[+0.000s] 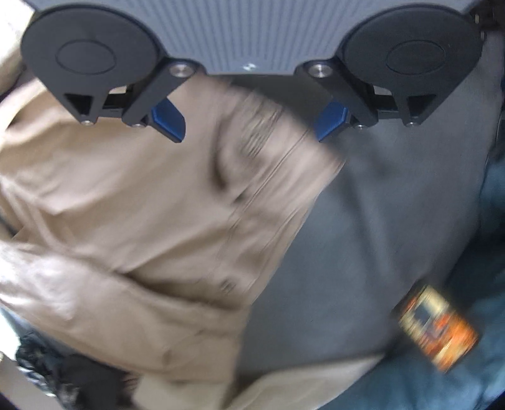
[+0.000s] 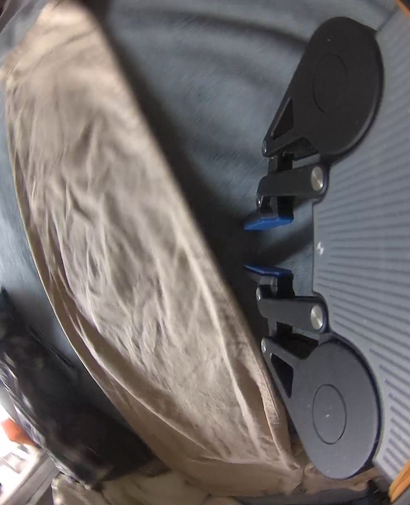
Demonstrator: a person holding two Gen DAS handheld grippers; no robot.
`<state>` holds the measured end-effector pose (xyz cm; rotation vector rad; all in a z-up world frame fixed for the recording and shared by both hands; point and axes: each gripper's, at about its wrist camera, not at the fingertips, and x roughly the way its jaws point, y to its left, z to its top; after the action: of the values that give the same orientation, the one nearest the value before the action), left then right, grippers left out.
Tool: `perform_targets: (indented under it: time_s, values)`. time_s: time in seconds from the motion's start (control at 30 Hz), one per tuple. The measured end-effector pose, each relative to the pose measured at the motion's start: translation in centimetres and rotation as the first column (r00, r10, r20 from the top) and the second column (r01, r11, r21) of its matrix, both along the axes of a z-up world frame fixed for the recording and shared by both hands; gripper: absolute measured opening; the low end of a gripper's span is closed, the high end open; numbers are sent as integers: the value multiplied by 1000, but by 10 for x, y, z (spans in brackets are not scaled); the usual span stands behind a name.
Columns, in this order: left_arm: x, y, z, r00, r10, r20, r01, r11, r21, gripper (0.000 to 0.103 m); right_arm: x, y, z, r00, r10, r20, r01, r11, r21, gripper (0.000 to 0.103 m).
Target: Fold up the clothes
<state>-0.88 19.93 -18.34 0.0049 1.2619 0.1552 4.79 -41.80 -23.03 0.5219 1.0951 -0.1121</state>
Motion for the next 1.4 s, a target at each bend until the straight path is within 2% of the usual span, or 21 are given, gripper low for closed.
perform_targets:
  time_s: [0.07,0.13,0.23,0.3,0.4,0.53,0.6,0.63,0.7,0.73,0.8,0.87,0.97,1.03,1.07,1.13,1.17,1.2,1.3,1.33,1.4]
  values:
    - [-16,15,-6,998,65,-6,-65,995,-74,91,-26,-10,11,999,-43,23,41,997,60,24]
    - [-28,30,-12,990,139,-12,-139,977,-164,91,-55,-19,24,996,-70,61,61,987,147,25]
    - [-36,49,-19,966,258,-24,-253,919,-303,90,-102,-35,40,987,-131,93,99,952,289,29]
    - [-39,56,-19,953,302,-8,-284,884,-373,90,-132,-43,46,979,-183,95,134,916,377,29]
    - [-41,58,-21,945,327,15,-288,852,-437,86,-174,-50,50,964,-254,78,183,847,498,32]
    - [-36,63,-27,917,400,1,-357,820,-447,77,-227,-43,38,959,-284,-13,231,749,621,36]
    - [-39,65,-27,896,443,9,-391,800,-456,65,-253,-34,28,956,-287,-64,253,694,674,42]
    - [-41,66,-27,885,465,14,-407,789,-460,61,-266,-30,24,952,-295,-86,271,673,688,45]
    - [-44,68,-20,871,491,17,-427,774,-468,35,-289,-25,14,940,-315,-128,311,643,700,48]
    - [-46,69,-17,864,503,18,-436,766,-472,30,-299,-23,9,932,-331,-149,335,628,703,48]
    - [-49,71,-10,850,527,21,-454,751,-480,14,-315,-21,-2,908,-373,-188,390,593,705,48]
    - [-51,76,0,834,551,33,-467,736,-489,11,-324,-21,-8,893,-402,-204,419,574,703,48]
    - [-48,91,21,808,585,74,-473,719,-509,11,-329,-24,-5,884,-429,-184,426,578,696,48]
    - [-42,93,24,824,560,85,-457,746,-485,11,-334,-29,-3,878,-448,-170,430,580,692,48]
    - [-38,94,19,829,554,71,-460,750,-475,11,-337,-31,-4,872,-459,-172,440,577,688,48]
    - [-30,97,6,835,549,30,-476,750,-459,12,-345,-35,-8,855,-484,-188,468,564,680,48]
    - [-30,99,0,829,559,14,-491,739,-462,14,-350,-36,-12,843,-498,-202,487,551,678,48]
    - [-32,100,-6,819,574,-1,-507,723,-469,15,-357,-37,-15,830,-514,-217,508,535,675,48]
    - [-39,99,-9,807,590,-5,-521,709,-475,21,-379,-42,-26,769,-581,-267,586,475,656,49]
    - [-39,98,-9,811,585,-6,-519,714,-471,21,-387,-43,-28,743,-606,-283,616,456,642,50]
    - [-36,96,-9,824,567,-14,-508,727,-462,32,-406,-49,-34,683,-660,-313,675,407,615,50]
